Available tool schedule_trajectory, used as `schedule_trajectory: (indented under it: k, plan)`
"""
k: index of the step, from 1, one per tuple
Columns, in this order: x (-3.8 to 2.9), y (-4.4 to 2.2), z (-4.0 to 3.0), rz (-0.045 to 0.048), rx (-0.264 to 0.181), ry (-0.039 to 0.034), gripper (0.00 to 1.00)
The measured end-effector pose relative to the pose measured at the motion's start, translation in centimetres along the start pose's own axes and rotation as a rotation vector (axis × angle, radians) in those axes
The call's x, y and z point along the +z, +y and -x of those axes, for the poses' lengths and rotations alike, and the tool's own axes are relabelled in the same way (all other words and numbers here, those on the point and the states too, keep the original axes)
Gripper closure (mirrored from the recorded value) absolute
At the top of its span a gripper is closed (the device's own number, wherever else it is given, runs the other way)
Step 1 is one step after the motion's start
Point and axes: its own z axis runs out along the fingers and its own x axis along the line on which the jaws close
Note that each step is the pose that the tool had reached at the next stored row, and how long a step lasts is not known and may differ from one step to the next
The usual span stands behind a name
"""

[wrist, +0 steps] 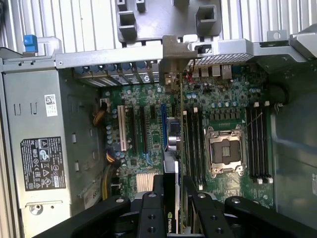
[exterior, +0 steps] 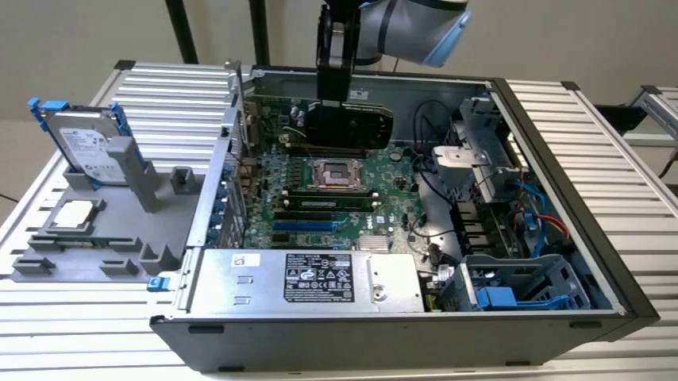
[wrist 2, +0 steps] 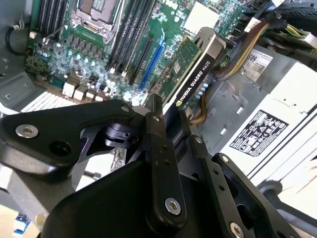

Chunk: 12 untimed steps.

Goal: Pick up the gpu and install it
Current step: 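Insert the gpu into the slot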

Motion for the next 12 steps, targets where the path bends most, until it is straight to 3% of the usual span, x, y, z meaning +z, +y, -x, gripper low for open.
schedule_trajectory:
  k: [12]
  plan:
    - [0.23,-0.91,0.1,0.0001,-0.003,0.0002,1.0]
